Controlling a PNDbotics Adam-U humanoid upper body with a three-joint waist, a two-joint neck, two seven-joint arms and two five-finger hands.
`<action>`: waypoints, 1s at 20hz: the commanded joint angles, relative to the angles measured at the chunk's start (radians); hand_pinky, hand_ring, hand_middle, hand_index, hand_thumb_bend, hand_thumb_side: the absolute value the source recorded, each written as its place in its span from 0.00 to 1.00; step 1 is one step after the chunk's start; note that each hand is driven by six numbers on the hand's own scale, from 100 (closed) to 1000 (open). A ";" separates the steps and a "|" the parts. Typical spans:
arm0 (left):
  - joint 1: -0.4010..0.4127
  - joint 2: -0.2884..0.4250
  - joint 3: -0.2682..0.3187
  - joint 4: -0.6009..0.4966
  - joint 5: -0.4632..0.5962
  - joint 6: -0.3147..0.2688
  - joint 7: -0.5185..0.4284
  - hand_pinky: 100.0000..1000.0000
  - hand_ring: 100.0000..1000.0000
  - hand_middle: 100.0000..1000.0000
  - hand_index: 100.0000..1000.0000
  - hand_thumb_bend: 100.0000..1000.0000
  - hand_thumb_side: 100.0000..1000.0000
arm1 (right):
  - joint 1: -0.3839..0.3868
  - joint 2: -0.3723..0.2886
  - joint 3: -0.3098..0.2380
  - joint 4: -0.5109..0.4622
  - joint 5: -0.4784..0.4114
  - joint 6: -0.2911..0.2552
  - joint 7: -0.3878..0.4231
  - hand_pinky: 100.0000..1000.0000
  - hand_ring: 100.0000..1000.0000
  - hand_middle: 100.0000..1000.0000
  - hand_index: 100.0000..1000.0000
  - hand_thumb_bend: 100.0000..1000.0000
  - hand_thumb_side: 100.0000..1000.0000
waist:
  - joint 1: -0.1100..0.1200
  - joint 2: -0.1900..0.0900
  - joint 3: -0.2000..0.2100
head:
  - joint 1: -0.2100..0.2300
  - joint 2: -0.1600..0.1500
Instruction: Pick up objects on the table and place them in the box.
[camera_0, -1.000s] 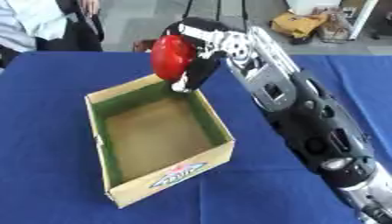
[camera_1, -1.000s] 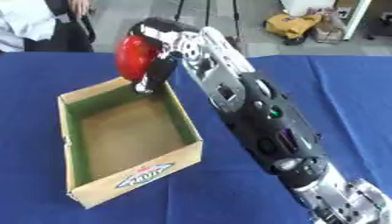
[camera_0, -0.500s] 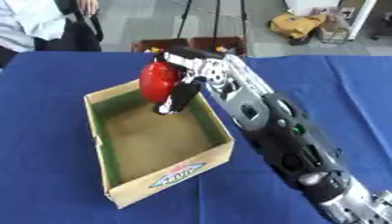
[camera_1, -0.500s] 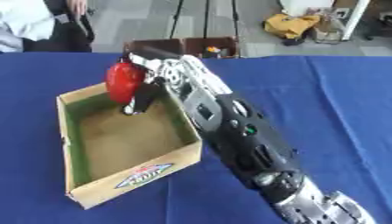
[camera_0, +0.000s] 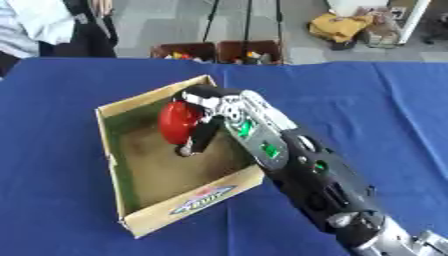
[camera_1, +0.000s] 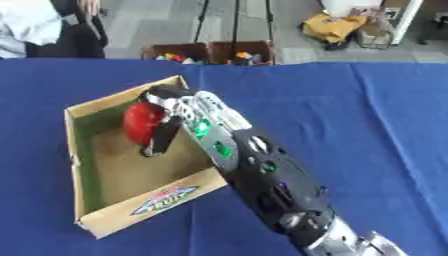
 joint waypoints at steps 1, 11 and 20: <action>-0.015 0.017 0.002 -0.015 0.002 -0.001 -0.002 0.59 0.77 0.76 0.80 0.00 0.75 | -0.017 0.005 0.004 0.013 0.012 -0.012 0.005 0.42 0.57 0.58 0.64 0.00 0.00 | -0.009 0.001 0.003 | -0.003 -0.013; -0.014 0.015 0.001 -0.015 0.003 0.000 -0.002 0.58 0.77 0.76 0.80 0.00 0.75 | -0.018 0.010 0.010 0.035 0.022 -0.062 0.054 0.64 0.74 0.74 0.79 0.16 0.00 | -0.009 0.005 0.005 | -0.003 -0.017; -0.013 0.014 0.002 -0.015 0.004 0.000 -0.002 0.59 0.77 0.76 0.80 0.00 0.75 | -0.022 0.003 -0.003 0.014 0.029 -0.088 0.048 0.80 0.86 0.88 0.90 0.47 0.29 | -0.007 0.003 0.002 | -0.005 -0.019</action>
